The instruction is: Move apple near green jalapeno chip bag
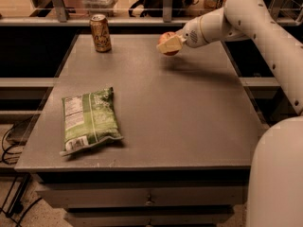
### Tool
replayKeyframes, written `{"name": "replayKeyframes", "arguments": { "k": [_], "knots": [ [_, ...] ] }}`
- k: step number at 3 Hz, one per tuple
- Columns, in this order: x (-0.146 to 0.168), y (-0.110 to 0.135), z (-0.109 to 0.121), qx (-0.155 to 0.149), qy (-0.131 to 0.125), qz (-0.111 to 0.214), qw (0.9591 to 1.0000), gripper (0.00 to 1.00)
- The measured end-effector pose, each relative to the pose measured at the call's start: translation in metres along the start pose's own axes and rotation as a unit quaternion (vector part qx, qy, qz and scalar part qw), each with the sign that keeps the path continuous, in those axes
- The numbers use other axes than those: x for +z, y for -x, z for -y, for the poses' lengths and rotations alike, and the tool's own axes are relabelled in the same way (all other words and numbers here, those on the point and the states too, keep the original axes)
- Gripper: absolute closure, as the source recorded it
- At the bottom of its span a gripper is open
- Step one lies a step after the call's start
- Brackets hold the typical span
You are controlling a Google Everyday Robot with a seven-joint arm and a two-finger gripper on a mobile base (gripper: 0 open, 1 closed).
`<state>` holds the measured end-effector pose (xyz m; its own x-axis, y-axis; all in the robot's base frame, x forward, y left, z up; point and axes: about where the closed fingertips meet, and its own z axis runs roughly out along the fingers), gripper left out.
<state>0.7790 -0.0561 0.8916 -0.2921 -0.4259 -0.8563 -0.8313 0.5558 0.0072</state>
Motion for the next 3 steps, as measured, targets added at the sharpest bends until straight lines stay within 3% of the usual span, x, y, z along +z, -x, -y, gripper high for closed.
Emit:
{"name": "replayKeyframes", "arguments": {
  "k": [1,2,3],
  "knots": [
    [0.0,0.0,0.0,0.0,0.0,0.0,1.0,1.0],
    [0.008,0.001,-0.014,-0.01,0.023,-0.005,0.9997,1.0],
    [0.014,0.004,-0.057,-0.042,0.066,-0.014,0.9968,1.0]
  ]
}}
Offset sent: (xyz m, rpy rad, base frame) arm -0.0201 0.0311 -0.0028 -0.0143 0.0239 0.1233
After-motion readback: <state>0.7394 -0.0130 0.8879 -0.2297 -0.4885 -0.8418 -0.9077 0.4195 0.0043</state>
